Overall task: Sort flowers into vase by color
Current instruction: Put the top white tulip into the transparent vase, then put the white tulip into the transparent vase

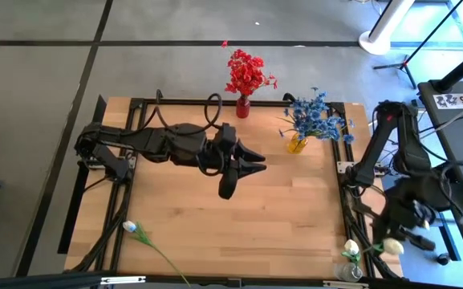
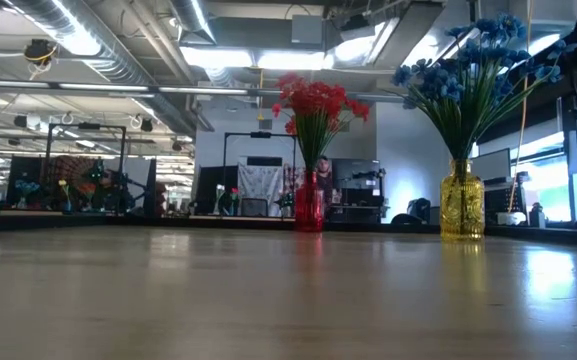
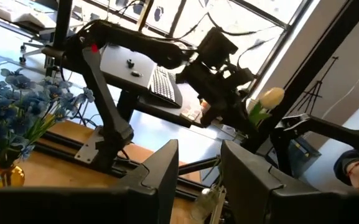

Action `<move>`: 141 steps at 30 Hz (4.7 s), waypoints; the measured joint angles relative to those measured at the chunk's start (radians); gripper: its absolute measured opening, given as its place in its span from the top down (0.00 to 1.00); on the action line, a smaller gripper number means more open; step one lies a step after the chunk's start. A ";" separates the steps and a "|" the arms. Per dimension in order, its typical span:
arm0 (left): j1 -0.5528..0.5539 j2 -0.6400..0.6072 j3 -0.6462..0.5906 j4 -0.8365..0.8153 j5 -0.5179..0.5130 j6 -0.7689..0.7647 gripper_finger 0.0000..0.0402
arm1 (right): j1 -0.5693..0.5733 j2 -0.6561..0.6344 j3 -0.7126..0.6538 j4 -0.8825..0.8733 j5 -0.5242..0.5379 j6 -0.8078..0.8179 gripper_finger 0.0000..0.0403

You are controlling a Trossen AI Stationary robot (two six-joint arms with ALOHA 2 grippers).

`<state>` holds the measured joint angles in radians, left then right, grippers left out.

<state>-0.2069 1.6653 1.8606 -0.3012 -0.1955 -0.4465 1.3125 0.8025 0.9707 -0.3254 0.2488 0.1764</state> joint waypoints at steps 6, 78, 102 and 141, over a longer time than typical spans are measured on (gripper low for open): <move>-0.012 0.000 0.000 0.001 0.000 -0.019 0.71 | 0.103 0.050 0.002 0.046 0.106 0.001 1.00; -0.315 0.090 -0.180 -1.089 0.066 -1.566 0.83 | 0.166 0.059 0.353 -1.030 0.166 0.794 0.47; -0.529 -0.022 -0.931 -0.615 0.609 -2.074 0.63 | 0.166 0.012 0.353 -1.008 0.226 0.819 0.47; -0.322 -0.138 -0.968 -0.143 -0.306 -1.723 0.98 | 0.166 0.059 0.352 -1.009 0.593 0.787 0.47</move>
<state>-0.5286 1.5276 0.8929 -0.4447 -0.5013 -2.1693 1.4785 0.8616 1.3228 -1.3346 0.8413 0.9631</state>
